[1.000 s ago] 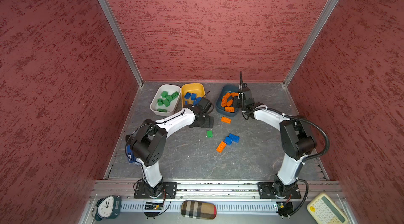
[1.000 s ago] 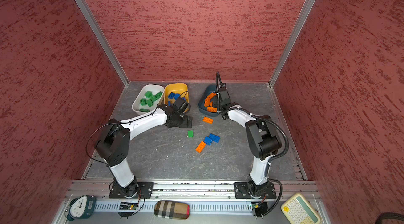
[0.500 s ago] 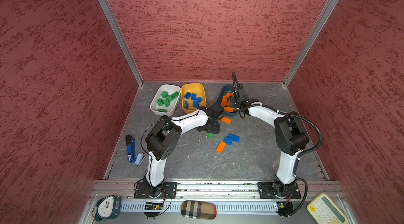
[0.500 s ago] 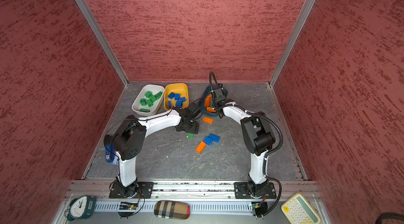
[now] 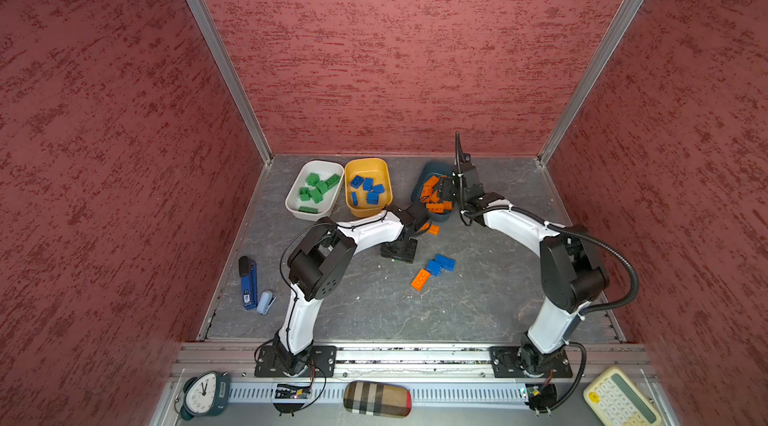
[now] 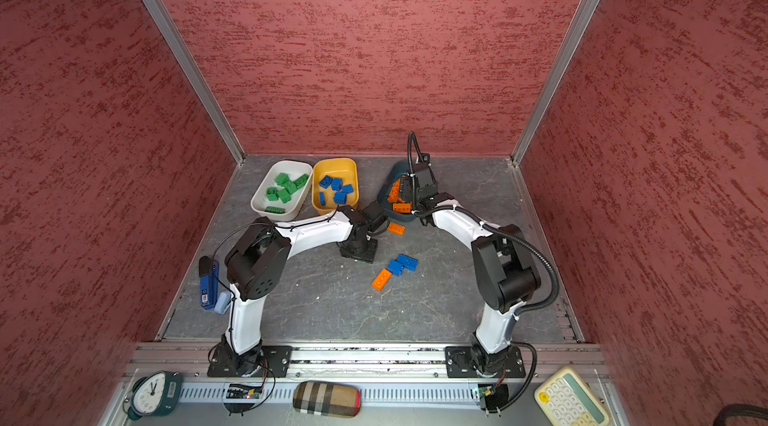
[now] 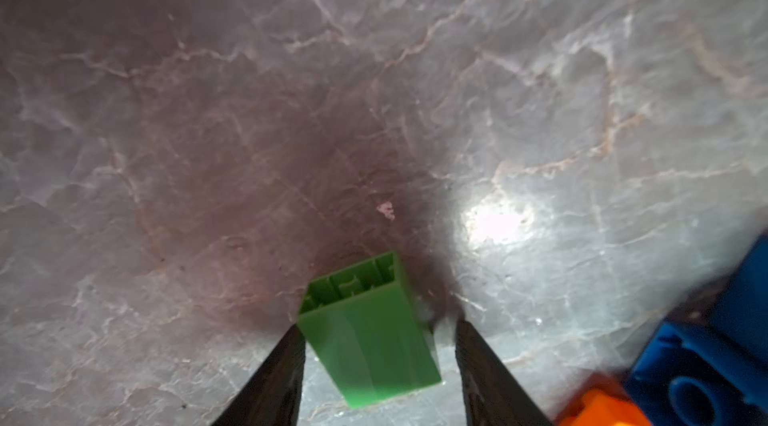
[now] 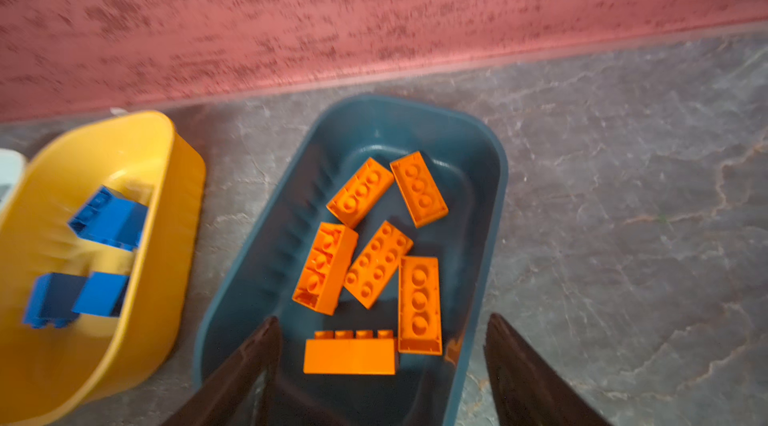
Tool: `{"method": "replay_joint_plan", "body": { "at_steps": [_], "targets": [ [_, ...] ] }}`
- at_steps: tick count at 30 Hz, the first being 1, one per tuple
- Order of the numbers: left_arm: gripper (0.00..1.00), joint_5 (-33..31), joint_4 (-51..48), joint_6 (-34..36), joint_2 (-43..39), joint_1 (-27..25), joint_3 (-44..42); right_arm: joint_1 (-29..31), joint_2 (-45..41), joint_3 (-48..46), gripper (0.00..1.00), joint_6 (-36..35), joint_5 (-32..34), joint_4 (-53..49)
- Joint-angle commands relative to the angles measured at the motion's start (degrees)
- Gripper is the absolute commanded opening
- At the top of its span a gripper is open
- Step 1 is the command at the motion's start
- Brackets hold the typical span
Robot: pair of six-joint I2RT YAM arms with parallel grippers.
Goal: Sort the legos into containers by color
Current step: 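Grasp the small green brick with left gripper and lift it toward white tub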
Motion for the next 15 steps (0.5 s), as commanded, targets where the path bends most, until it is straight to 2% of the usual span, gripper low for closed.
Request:
{"method": "replay_joint_plan", "body": {
  "at_steps": [1,5,9,10,11,15],
  "targets": [
    [0.58,0.3,-1.1,0.7,1.1,-0.3,0.7,0.3,-2.9,-1.1,0.79,1.0,0.4,5.5],
    [0.56,0.3,-1.1,0.6,2.2,-0.1,1.0,0.3,-4.5,-2.5,0.83,0.5,2.2,7.4],
    [0.48,0.6,-1.3,0.8,2.9,0.2,1.7,0.3,-5.7,-3.8,0.87,-1.0,5.0,10.2],
    [0.46,0.5,-1.0,0.9,2.7,0.2,1.6,0.3,-5.8,-3.9,0.97,-1.4,5.6,10.7],
    [0.44,0.5,-0.7,1.0,2.3,0.2,1.3,0.3,-5.9,-3.9,0.99,-1.8,6.3,11.0],
    [0.39,-0.2,0.3,0.8,0.9,0.4,0.3,0.3,-6.5,-3.8,0.99,-1.9,8.1,12.6]
  ]
}}
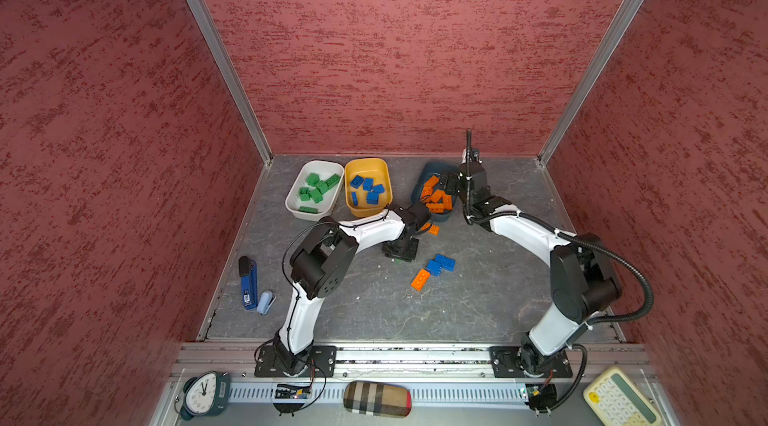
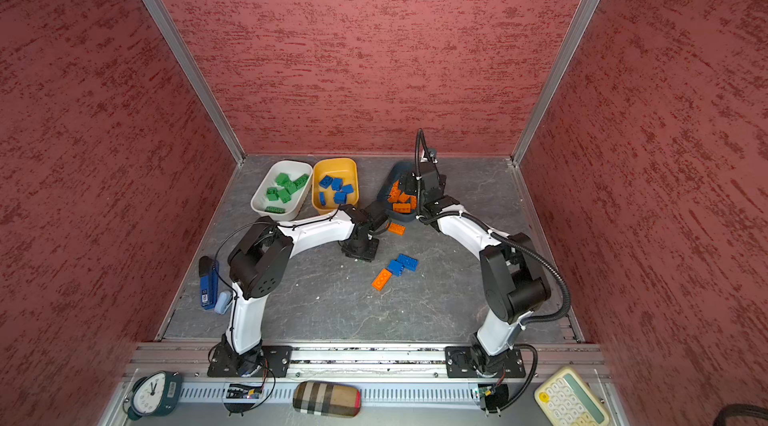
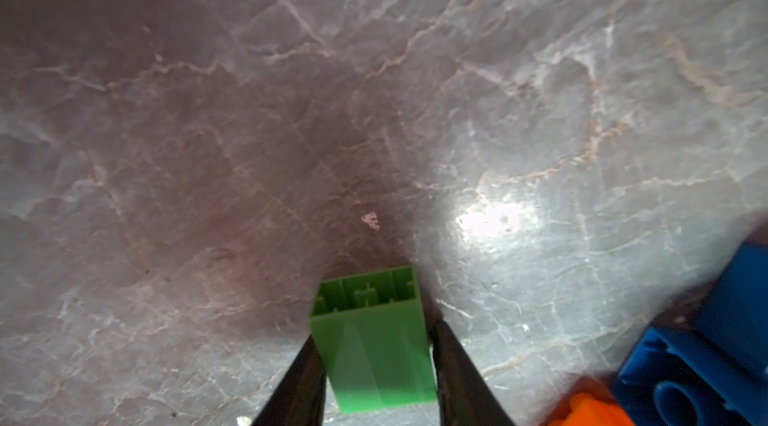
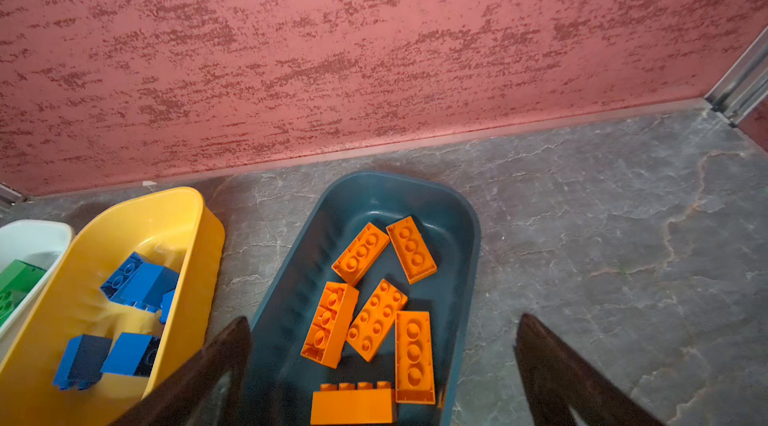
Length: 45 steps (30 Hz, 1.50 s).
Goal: Sort the legos into containers by color
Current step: 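Grasp the small green brick with left gripper and lift it toward white tub, then lower the small green brick into the white tub and open left gripper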
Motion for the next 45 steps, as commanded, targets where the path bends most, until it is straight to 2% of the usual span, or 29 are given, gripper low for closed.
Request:
{"method": "replay_joint_plan", "body": {
  "at_steps": [1,6,11,14,19,23,25,32,35,39,42,45],
  "targets": [
    [0.37,-0.9,1.4,0.5,-0.6,0.5,-1.2,0.3,-2.5,0.0,0.99,-0.5,3.5,4.2],
    [0.31,-2.0,6.6,0.8,-5.2,2.2,-3.4,0.2,-3.5,0.7,0.99,-0.7,5.3,5.1],
    [0.27,-5.4,10.6,3.6,-13.4,5.4,-6.2,0.1,-7.1,-3.6,0.99,-2.6,0.9,9.5],
    [0.27,-7.9,10.1,5.1,-18.2,10.1,-7.1,0.0,-7.9,-4.6,0.99,-3.6,-1.9,8.9],
    [0.28,-8.4,9.9,8.5,-22.2,21.9,-6.1,0.0,-7.8,-4.3,0.99,-4.1,0.8,5.1],
    [0.28,-7.6,7.4,8.0,-20.5,30.7,-1.8,0.0,-9.0,-5.6,0.99,-4.8,1.5,5.8],
    [0.28,-4.9,7.8,8.0,-18.9,34.8,-0.1,0.0,-9.5,-6.1,0.99,-5.3,1.5,5.9],
    [0.29,4.0,5.5,6.9,-8.0,43.7,10.5,0.0,-10.9,-6.1,0.99,-5.3,2.2,2.3],
    [0.29,6.7,2.5,6.0,-2.6,45.1,16.2,0.0,-12.5,-7.6,0.99,-5.3,0.2,2.5],
    [0.33,6.1,0.3,5.9,1.5,45.0,20.6,0.0,-13.6,-9.9,0.99,-4.5,-1.2,2.1],
    [0.45,5.4,0.1,5.4,2.2,44.7,20.9,0.0,-15.3,-10.7,0.99,-3.4,-2.1,0.6],
    [0.60,4.2,1.6,5.6,1.0,44.3,19.1,0.0,-15.2,-11.0,0.99,-4.1,-8.9,-1.4]
  ]
}}
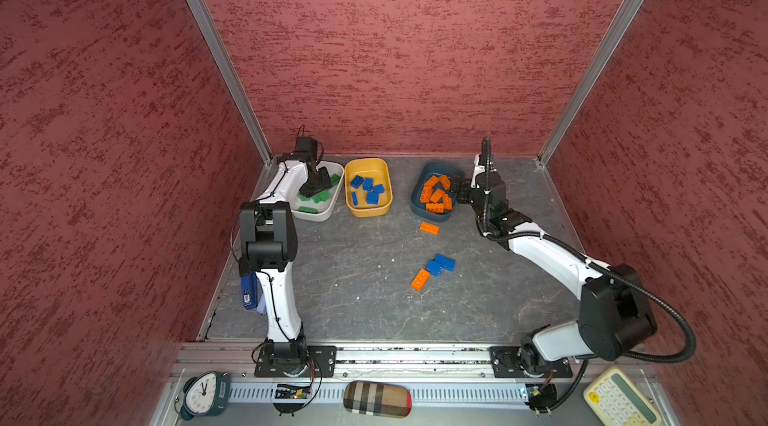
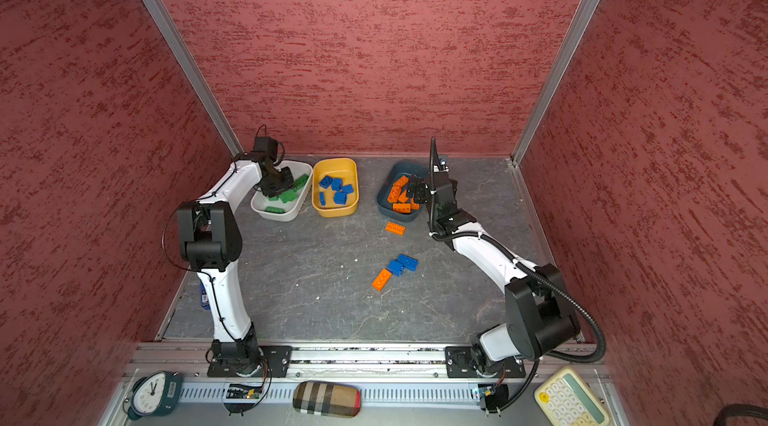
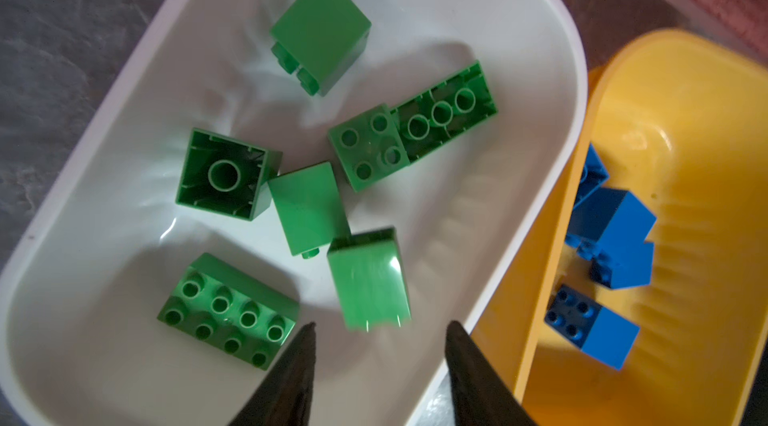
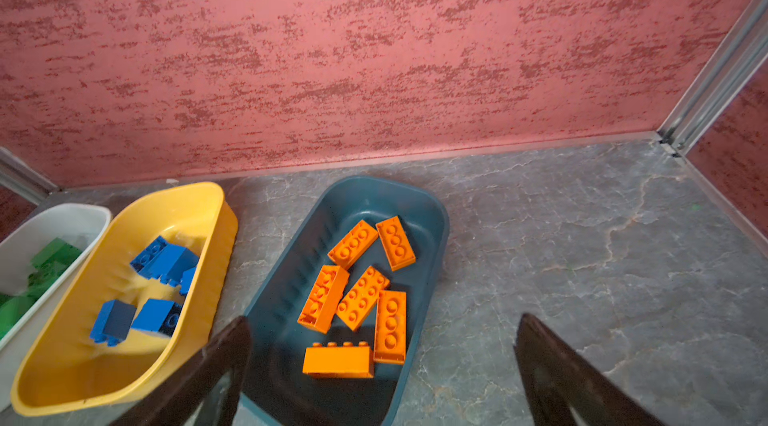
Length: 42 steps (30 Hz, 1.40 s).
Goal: Sort the legos into containers by color
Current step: 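Lower the small green brick into the white tub and open left gripper, then lower right gripper onto flat orange brick beside teal tub and grasp while left withdraws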
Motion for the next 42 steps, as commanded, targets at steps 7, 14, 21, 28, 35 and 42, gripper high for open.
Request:
{"method": "replay_joint_plan", "body": {
  "at_steps": [7,14,21,28,35,42],
  "targets": [
    [0.78,0.0,3.6,-0.5,-4.3,-1.1,-3.7,1.7,-0.6,-1.1,0.99,2.1,-14.5,-5.6],
    [1.00,2.7,8.0,-0.7,-8.3,-1.3,-6.9,4.9,4.1,1.1,0.99,6.1,-13.9,-11.2],
    [1.00,5.3,10.6,-1.7,-13.0,-1.9,-9.5,8.9,5.2,0.6,0.99,15.8,-11.4,-16.0],
    [1.00,7.1,12.6,-2.1,-19.2,-2.0,-14.6,13.2,8.6,1.0,0.99,30.8,-3.3,-18.3],
    [1.00,6.6,12.8,-1.4,-24.4,-1.5,-20.5,15.4,22.1,13.0,0.99,37.2,9.2,-31.7],
    [1.00,7.6,15.5,-2.7,-28.1,0.8,-26.7,15.5,29.8,18.5,0.99,41.2,11.0,-35.2]
  ]
}}
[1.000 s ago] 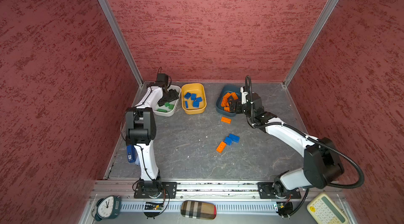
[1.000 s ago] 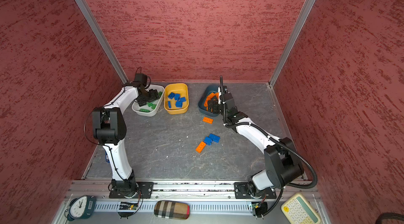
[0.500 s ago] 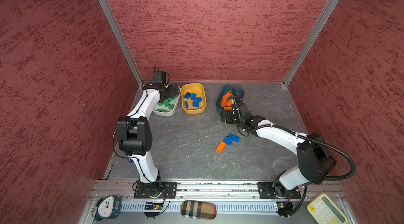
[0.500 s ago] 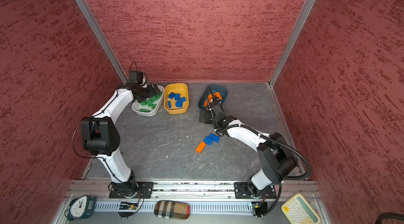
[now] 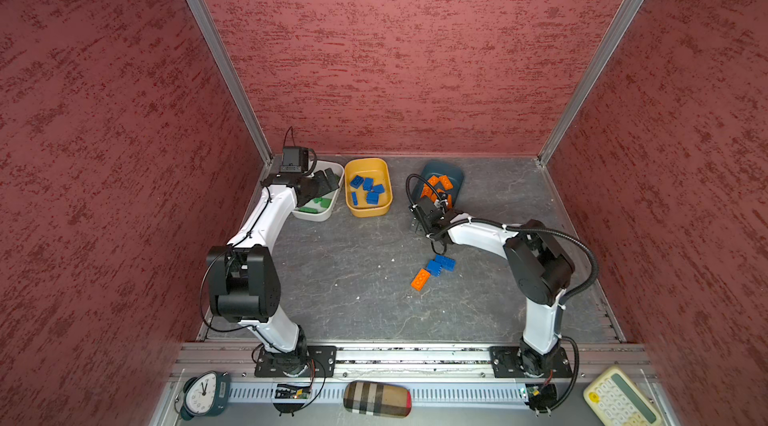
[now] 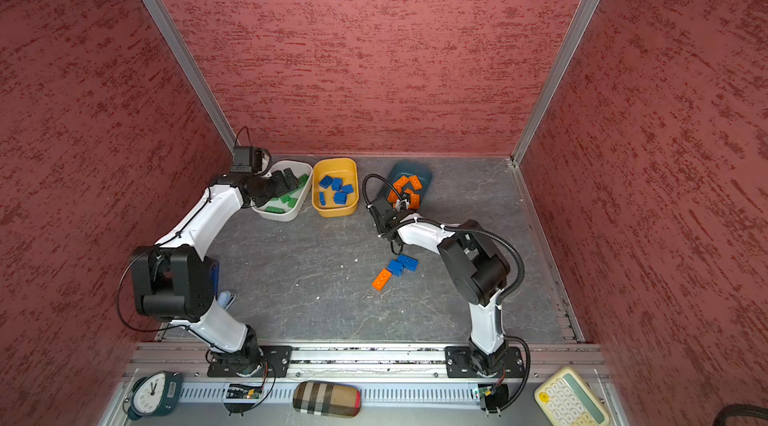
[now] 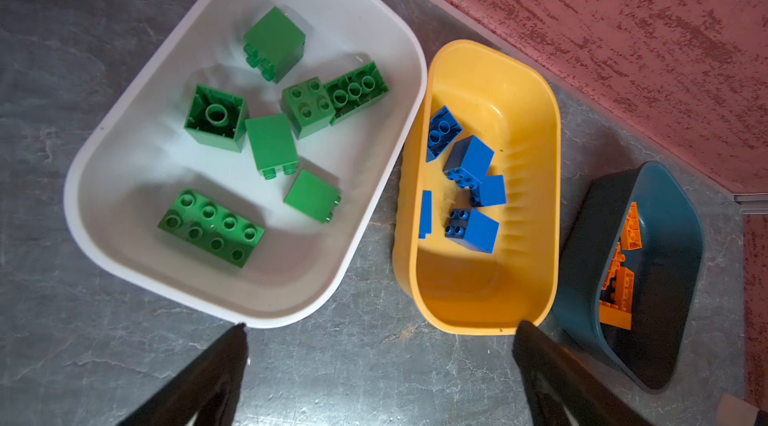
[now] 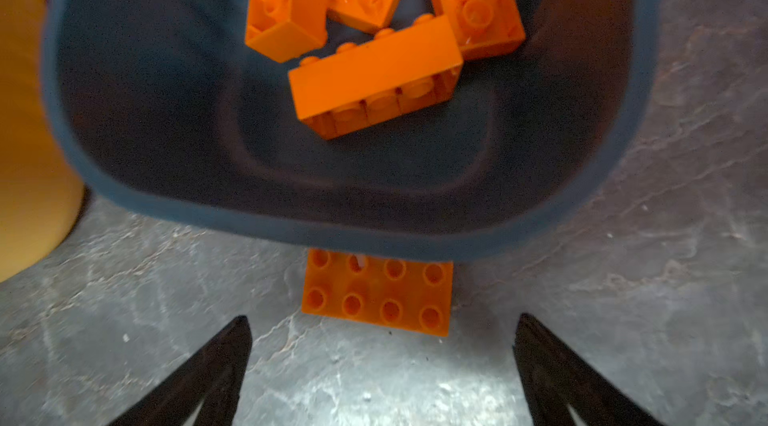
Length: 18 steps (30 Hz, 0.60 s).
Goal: Sort the legos into containers by color
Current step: 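Lower right gripper onto flat orange brick beside teal tub and grasp while left withdraws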
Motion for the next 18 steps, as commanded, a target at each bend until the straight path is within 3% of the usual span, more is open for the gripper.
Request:
{"method": "replay_joint_plan", "body": {
  "at_steps": [1,9,18],
  "targets": [
    [1.00,1.3,2.8,-1.0,-2.0,1.4,-2.0,0.5,2.2,2.7,0.99,5.5,4.7,-5.1],
    [1.00,3.6,3.9,-1.9,-1.3,2.6,-4.1,0.4,6.5,6.1,0.96,2.9,2.1,-3.6],
    [1.00,4.0,4.4,-2.7,-0.9,2.6,-4.8,0.4,6.5,3.3,0.79,2.0,2.8,-3.9]
  ]
}}
